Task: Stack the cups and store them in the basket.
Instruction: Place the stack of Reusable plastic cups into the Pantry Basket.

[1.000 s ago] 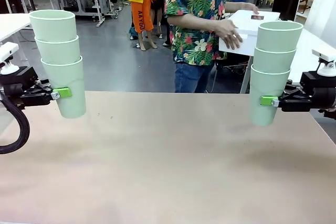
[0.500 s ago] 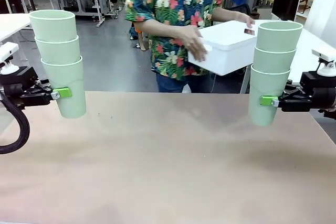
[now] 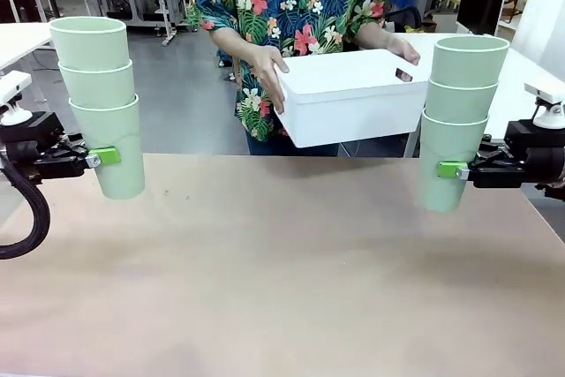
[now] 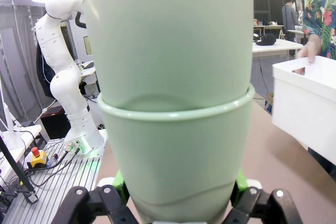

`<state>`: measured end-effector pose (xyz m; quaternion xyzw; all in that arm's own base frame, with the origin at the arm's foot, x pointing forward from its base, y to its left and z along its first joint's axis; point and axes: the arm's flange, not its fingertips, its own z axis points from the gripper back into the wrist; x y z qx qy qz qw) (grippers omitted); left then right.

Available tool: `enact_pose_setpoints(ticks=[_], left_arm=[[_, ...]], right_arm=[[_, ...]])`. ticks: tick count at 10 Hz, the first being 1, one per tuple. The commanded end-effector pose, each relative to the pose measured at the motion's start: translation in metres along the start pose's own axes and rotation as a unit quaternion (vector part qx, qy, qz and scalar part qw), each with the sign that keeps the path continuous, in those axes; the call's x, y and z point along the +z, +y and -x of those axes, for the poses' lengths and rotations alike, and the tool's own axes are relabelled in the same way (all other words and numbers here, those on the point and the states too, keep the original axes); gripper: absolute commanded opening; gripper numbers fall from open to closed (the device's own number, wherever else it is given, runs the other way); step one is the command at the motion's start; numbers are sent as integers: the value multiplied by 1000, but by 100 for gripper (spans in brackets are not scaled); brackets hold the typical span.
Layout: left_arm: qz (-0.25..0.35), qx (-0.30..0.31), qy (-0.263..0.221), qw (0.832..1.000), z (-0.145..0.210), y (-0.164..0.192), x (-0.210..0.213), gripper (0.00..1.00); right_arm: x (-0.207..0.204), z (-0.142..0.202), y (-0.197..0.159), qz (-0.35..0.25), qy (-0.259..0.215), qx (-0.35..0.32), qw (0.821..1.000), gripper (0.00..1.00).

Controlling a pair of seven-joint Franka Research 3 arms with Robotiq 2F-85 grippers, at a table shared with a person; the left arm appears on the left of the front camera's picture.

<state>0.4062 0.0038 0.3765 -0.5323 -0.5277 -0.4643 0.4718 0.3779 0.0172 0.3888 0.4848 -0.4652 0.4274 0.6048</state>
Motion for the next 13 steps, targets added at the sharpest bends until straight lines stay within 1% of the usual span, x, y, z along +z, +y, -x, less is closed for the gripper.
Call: enact_pose_setpoints(ticks=[1, 13], left_arm=[[2, -5, -2, 1000, -4, -1, -1, 86], [2, -5, -2, 1000, -4, -1, -1, 86]], right_arm=[[0, -3, 1, 1, 1, 4, 1000, 87], [0, -3, 1, 1, 1, 4, 1000, 87]])
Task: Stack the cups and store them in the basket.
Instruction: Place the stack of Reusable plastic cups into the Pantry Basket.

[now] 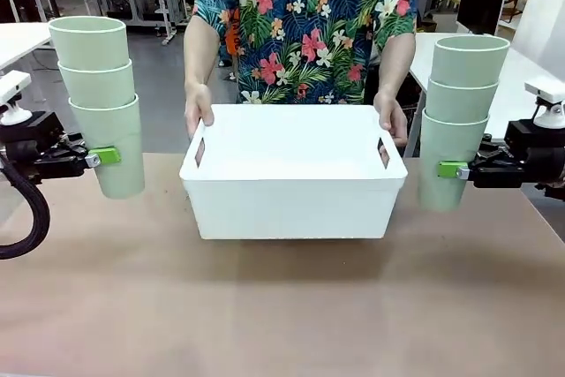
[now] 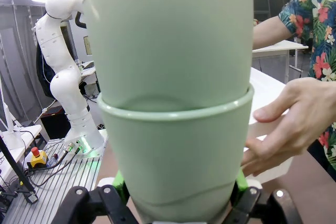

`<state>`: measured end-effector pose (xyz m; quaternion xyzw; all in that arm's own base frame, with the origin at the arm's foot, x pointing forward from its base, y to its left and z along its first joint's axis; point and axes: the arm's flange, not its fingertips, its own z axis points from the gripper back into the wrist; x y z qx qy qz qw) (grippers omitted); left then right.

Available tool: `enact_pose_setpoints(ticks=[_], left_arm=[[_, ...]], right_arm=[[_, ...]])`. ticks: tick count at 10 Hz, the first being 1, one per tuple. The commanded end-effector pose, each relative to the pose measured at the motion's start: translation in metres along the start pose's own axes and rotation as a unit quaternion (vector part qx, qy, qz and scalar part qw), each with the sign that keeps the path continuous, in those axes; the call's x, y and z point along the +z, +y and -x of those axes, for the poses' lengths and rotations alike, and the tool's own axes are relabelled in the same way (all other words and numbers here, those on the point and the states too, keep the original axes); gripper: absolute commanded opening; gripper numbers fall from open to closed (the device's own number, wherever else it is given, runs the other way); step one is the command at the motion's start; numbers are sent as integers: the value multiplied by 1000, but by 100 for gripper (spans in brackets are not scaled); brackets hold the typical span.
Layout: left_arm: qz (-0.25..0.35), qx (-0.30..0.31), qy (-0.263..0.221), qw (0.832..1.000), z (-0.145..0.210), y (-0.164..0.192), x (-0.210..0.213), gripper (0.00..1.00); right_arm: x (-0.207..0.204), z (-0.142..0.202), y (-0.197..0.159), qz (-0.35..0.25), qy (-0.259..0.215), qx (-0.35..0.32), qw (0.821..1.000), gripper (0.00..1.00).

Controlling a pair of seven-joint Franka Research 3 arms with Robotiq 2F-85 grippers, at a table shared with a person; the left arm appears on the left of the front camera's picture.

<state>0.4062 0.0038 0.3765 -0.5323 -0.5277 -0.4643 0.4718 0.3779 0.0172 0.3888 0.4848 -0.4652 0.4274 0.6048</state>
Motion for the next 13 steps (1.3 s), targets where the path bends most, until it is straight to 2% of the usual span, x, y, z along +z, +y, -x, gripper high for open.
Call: enact_pose_setpoints(ticks=[1, 13], left_arm=[[2, -5, -2, 1000, -4, -1, -1, 86], [2, -5, -2, 1000, -4, -1, -1, 86]], right_arm=[[0, -3, 1, 1, 1, 4, 1000, 87], [0, -3, 1, 1, 1, 4, 1000, 87]])
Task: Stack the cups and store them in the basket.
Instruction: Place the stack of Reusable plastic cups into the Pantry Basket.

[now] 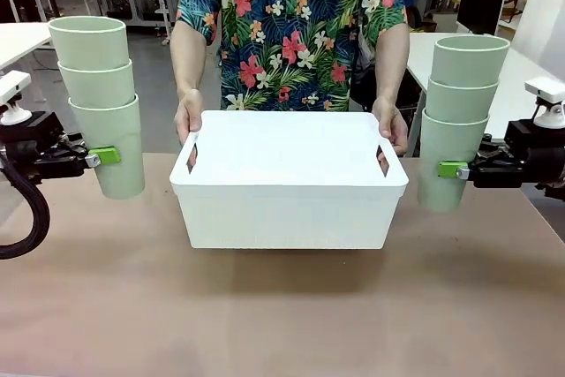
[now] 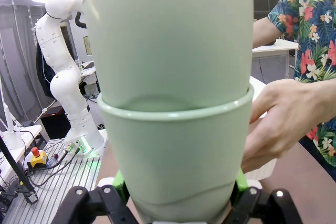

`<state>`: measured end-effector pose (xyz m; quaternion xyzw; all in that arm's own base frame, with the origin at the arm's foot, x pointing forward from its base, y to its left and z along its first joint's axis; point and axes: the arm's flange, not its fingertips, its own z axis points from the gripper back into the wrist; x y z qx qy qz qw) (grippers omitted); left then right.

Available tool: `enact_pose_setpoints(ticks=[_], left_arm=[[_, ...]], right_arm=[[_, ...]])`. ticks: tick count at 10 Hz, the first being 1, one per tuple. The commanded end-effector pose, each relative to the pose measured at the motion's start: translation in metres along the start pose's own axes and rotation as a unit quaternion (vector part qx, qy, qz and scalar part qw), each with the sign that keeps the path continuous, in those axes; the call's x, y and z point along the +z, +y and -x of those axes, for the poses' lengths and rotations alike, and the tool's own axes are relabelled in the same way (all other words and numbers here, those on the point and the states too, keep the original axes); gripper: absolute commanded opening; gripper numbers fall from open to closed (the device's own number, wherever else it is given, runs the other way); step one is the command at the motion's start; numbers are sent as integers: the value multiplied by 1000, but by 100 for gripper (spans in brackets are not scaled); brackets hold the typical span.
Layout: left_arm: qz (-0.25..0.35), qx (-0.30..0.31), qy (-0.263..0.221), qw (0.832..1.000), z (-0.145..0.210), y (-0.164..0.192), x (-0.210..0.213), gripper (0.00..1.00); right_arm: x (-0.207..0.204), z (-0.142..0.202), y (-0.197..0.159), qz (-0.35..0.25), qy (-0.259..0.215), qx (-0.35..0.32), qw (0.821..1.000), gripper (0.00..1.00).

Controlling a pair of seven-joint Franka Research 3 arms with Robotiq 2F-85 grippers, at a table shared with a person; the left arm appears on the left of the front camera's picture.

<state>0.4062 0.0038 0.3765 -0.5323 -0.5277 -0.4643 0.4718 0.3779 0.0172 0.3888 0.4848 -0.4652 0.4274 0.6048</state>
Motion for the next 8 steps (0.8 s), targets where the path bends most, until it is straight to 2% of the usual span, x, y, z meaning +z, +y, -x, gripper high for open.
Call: enact_pose_setpoints(ticks=[1, 8], left_arm=[[2, -5, -2, 1000, -4, -1, -1, 86], [2, -5, -2, 1000, -4, -1, -1, 86]], right_arm=[[0, -3, 1, 1, 1, 4, 1000, 87], [0, -3, 1, 1, 1, 4, 1000, 87]])
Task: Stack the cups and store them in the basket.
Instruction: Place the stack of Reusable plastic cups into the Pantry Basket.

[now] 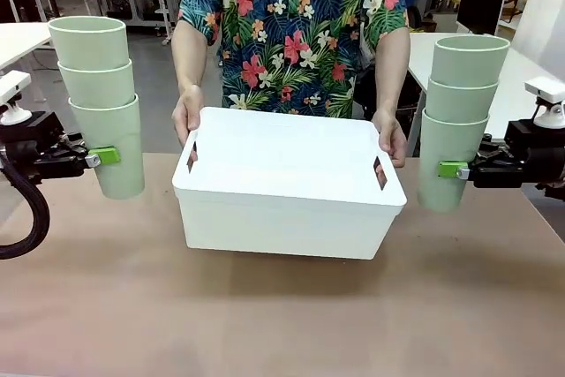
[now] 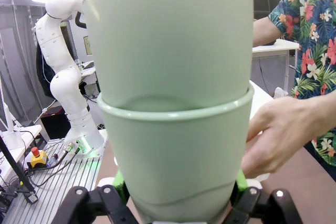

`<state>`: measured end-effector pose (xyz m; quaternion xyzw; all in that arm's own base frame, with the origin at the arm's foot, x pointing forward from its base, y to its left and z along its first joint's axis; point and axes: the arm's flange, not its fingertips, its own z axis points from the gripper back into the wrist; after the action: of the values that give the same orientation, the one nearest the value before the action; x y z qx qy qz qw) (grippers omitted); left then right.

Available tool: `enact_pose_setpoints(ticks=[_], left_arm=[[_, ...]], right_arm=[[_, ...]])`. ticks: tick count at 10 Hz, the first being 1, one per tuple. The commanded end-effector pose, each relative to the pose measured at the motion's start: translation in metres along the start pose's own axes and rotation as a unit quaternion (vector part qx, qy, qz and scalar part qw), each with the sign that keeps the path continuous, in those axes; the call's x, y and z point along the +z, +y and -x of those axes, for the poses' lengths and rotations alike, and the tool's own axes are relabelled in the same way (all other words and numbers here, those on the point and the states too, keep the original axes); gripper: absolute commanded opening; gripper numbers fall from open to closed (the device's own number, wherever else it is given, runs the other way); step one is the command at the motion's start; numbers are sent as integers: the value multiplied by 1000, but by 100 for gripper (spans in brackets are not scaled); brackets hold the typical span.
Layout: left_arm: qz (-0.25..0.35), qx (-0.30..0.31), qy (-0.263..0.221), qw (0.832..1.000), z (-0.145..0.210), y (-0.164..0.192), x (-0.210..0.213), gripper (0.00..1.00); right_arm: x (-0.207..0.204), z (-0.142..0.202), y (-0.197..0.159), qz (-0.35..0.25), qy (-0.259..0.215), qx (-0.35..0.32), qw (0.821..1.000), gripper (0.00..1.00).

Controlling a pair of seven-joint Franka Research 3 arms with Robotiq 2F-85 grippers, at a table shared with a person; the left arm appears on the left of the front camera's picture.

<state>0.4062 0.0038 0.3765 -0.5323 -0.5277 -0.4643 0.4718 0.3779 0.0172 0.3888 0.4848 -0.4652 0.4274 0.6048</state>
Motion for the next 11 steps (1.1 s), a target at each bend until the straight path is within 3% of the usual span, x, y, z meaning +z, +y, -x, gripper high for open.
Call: enact_pose_setpoints(ticks=[1, 7, 11], left_arm=[[2, -5, -2, 1000, -4, -1, -1, 86], [2, -5, -2, 1000, -4, -1, -1, 86], [2, -5, -2, 1000, -4, -1, -1, 86]], right_arm=[[0, -3, 1, 1, 1, 4, 1000, 87], [0, 0, 0, 0, 0, 0, 1000, 87], [-24, -64, 14, -5, 26, 20, 999, 87]])
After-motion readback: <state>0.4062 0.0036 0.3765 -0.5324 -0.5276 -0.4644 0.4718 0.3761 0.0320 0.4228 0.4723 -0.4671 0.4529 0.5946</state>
